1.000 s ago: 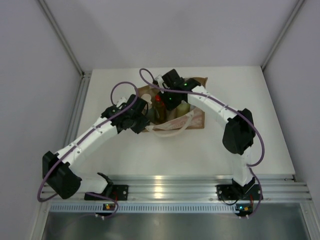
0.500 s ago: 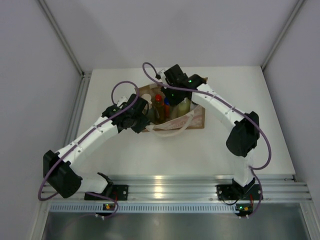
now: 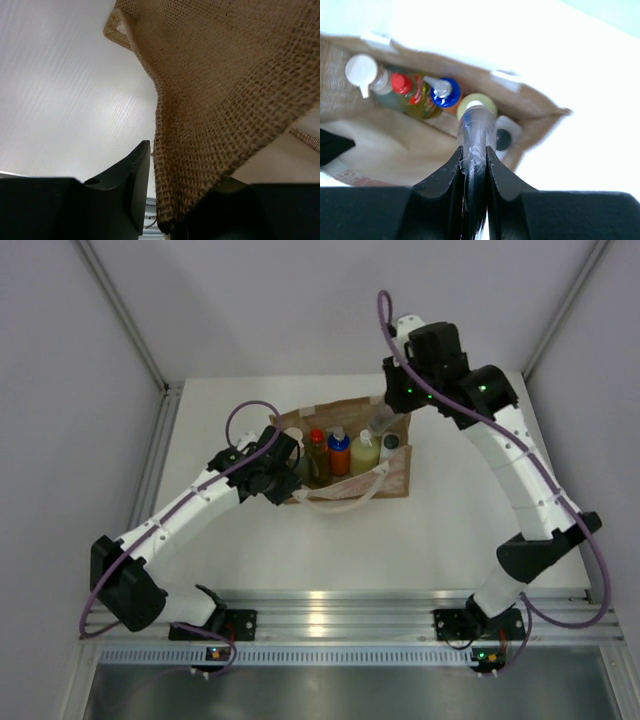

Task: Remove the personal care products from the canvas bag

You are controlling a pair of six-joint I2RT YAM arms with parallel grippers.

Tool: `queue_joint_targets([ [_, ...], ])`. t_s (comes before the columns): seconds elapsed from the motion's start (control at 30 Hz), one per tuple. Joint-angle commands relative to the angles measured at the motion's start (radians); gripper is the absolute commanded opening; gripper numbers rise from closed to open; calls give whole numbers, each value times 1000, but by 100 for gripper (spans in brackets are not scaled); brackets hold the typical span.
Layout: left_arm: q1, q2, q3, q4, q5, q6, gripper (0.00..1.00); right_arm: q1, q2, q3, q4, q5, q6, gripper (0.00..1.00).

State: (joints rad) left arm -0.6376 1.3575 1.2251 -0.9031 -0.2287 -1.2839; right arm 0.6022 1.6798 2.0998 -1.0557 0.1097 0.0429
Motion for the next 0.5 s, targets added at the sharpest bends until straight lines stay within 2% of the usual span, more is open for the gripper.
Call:
queue_joint_targets([
  [0.0, 0, 15, 31, -25, -3, 9, 36, -74, -135, 94, 16, 89, 52, 0],
  [0.27, -1, 9, 30, -25, -6, 8, 36, -300, -229, 94, 19, 134, 89, 0],
  [0.47, -2, 2, 31, -23, -3, 6, 36, -398, -255, -67, 100, 110, 94, 0],
])
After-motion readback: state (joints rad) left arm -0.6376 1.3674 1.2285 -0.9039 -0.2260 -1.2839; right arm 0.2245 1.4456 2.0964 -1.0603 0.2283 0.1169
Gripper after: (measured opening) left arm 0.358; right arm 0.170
